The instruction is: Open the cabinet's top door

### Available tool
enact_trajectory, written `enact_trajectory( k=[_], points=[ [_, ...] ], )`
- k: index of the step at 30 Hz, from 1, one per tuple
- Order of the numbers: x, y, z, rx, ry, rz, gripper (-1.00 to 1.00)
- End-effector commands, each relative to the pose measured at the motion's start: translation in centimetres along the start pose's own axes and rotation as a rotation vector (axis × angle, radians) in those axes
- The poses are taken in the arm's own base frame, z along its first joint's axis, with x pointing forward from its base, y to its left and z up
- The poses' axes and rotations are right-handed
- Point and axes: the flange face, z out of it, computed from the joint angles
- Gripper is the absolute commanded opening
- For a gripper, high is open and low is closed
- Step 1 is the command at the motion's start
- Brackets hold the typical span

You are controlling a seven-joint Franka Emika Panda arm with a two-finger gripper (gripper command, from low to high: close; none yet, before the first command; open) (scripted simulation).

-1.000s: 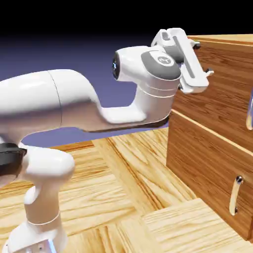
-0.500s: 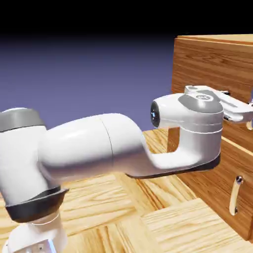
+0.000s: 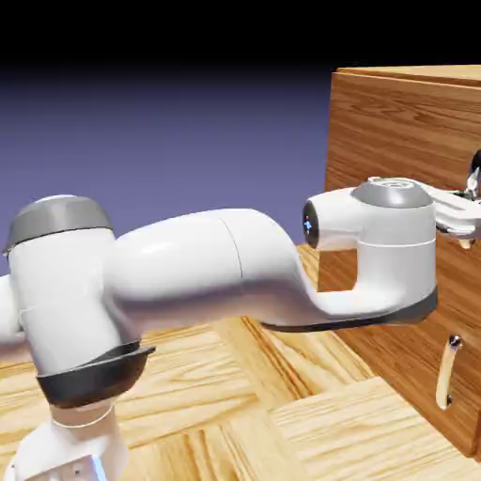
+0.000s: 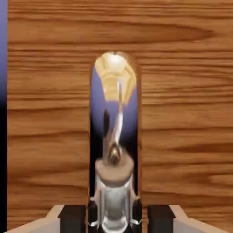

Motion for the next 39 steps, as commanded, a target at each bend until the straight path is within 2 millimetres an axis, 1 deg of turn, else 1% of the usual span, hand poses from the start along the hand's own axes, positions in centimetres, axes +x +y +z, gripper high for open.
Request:
enact_trajectory(
  k=[1,8,15,20,27,33,39],
  points=[
    [0.1,0.1,-0.4,0.007,-0.004,0.002,-1.00],
    [1.4,1.5,-5.8,0.084,-0.081,0.002,-1.00],
    [3.3,3.4,-11.2,0.164,-0.161,0.002,-1.00],
    [5.0,5.1,-15.1,0.228,-0.225,0.002,-1.00],
    [8.1,8.3,-20.7,0.323,-0.320,0.002,-1.00],
    [10.8,11.0,-24.5,0.397,-0.393,0.002,-1.00],
    [13.3,13.5,-27.4,0.458,-0.454,0.002,-1.00]
  ],
)
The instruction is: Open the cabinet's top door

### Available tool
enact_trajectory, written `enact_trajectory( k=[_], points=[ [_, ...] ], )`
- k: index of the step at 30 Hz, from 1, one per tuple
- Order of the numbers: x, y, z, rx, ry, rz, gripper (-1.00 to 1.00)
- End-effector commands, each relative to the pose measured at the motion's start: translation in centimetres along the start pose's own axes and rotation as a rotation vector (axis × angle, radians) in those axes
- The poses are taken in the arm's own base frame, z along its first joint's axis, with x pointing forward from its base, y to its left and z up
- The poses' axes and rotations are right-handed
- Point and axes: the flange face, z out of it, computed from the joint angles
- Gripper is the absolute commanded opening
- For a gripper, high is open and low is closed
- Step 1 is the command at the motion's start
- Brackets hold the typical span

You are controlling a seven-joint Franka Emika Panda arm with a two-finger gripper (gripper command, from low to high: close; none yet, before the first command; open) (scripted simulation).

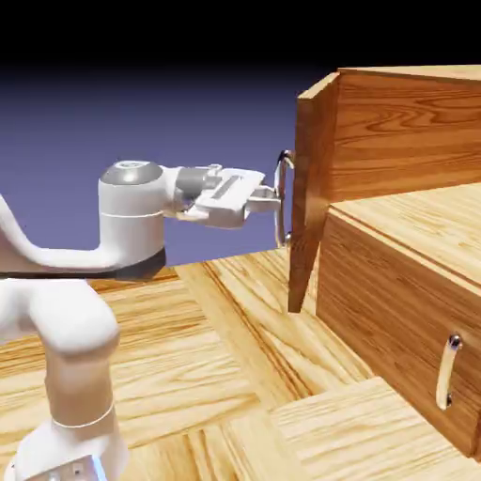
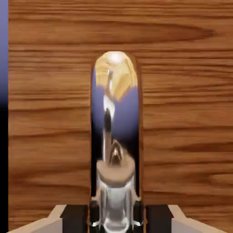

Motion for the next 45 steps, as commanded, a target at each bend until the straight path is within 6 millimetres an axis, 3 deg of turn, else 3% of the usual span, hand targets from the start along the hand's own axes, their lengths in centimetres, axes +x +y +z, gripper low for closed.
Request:
enact_trajectory(
  k=[1,14,23,35,45],
  points=[
    [0.2,0.2,-0.7,0.009,-0.009,0.000,-1.00],
    [2.4,2.4,-8.6,0.124,-0.124,0.000,-1.00],
    [5.0,5.0,-14.9,0.222,-0.222,0.000,-1.00],
    [10.9,10.9,-24.5,0.395,-0.395,0.000,-1.00],
    [16.3,16.3,-30.1,0.522,-0.522,0.000,-1.00]
  ],
)
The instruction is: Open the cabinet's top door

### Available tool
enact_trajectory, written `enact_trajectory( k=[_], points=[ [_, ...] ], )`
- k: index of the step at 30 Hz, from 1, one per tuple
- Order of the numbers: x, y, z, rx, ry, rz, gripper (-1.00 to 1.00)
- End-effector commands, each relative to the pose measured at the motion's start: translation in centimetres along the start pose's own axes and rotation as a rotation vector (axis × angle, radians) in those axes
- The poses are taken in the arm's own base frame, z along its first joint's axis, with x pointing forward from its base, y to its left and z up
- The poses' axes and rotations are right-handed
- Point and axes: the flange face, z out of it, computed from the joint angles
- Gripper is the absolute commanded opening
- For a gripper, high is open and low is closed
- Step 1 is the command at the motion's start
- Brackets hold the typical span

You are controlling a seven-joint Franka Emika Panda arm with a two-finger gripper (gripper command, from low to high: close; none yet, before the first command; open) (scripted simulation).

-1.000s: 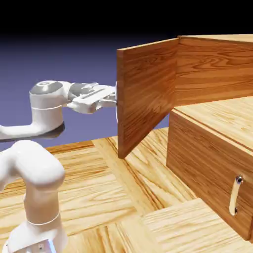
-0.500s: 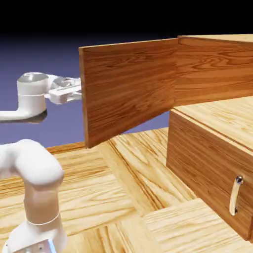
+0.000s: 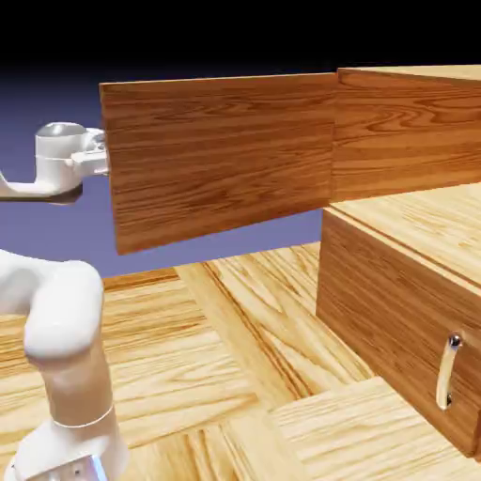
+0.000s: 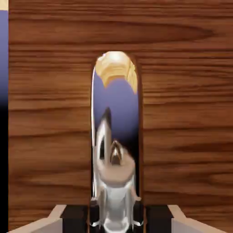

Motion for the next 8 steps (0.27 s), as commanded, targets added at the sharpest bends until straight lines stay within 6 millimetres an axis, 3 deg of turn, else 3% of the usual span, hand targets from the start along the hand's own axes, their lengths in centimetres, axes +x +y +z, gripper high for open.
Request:
enact_trajectory(
  k=[1,8],
  points=[
    [0.2,0.2,-0.8,0.011,-0.011,0.000,-1.00],
    [1.6,1.6,-6.1,0.087,-0.087,0.000,-1.00]
  ],
)
